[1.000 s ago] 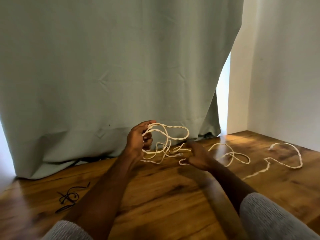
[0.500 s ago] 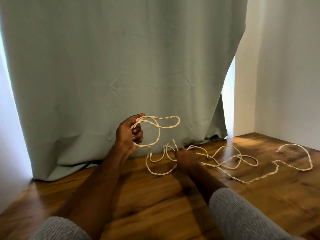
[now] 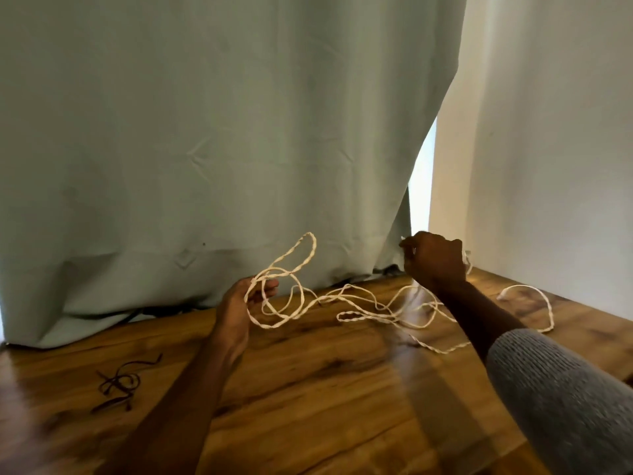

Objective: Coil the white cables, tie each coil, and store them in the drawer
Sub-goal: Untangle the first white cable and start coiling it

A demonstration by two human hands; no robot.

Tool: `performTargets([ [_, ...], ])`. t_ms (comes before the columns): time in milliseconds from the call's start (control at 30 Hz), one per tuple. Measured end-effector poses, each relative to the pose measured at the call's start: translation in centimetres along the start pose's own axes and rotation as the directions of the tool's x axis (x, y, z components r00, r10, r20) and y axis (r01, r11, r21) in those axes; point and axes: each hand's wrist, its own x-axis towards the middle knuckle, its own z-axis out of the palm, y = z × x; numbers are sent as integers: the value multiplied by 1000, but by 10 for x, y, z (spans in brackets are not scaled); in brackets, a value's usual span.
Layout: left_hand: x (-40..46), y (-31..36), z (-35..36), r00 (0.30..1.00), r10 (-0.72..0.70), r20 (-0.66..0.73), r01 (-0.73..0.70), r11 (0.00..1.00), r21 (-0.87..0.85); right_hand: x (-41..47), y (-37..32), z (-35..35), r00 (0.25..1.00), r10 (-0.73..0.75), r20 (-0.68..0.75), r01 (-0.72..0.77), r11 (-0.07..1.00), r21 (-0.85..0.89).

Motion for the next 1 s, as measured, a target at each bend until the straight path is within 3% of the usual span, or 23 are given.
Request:
performTargets([
  [100,-4,-23,-5,995,24,-96,-4,979,203,-13,4,17,940,-36,339,55,997,-47],
  [167,-4,-33,-12,991,-20,-135,52,969,241,-22,-4,31,893,-74,444,84,997,-1],
  [267,-2,-42,-23,983,-122,-135,153,956,249,-33,-39,46,909,-155,388,135,988,78],
  [367,-3,-51,-30,978,-170,-121,192,960,204,-49,-92,52,967,-217,130,178,949,261],
  [400,-2,-53,-32,976,-184,-112,203,962,185,-56,-112,54,977,-190,94,138,906,400],
  [500,1,-56,-36,980,-184,-82,197,961,192,-74,-175,63,971,-29,238,-155,681,716],
  [667,6,-57,-40,992,-65,-106,100,926,364,-70,-214,109,962,81,259,-256,583,771],
  [767,11,-57,-46,989,-34,-144,83,934,347,-71,-210,118,950,146,278,-313,494,811],
  [800,11,-55,-46,986,-41,-164,92,944,317,-71,-207,119,938,148,313,-346,406,846],
  [900,16,-57,-47,980,-23,-197,80,955,286,-67,-200,118,866,40,498,-498,-8,867],
  [933,16,-58,-47,983,-20,-183,72,958,279,-67,-200,117,842,-17,540,-539,-67,839],
  [1000,17,-58,-47,986,-35,-161,78,959,273,-70,-201,118,811,-101,576,-581,-22,814],
])
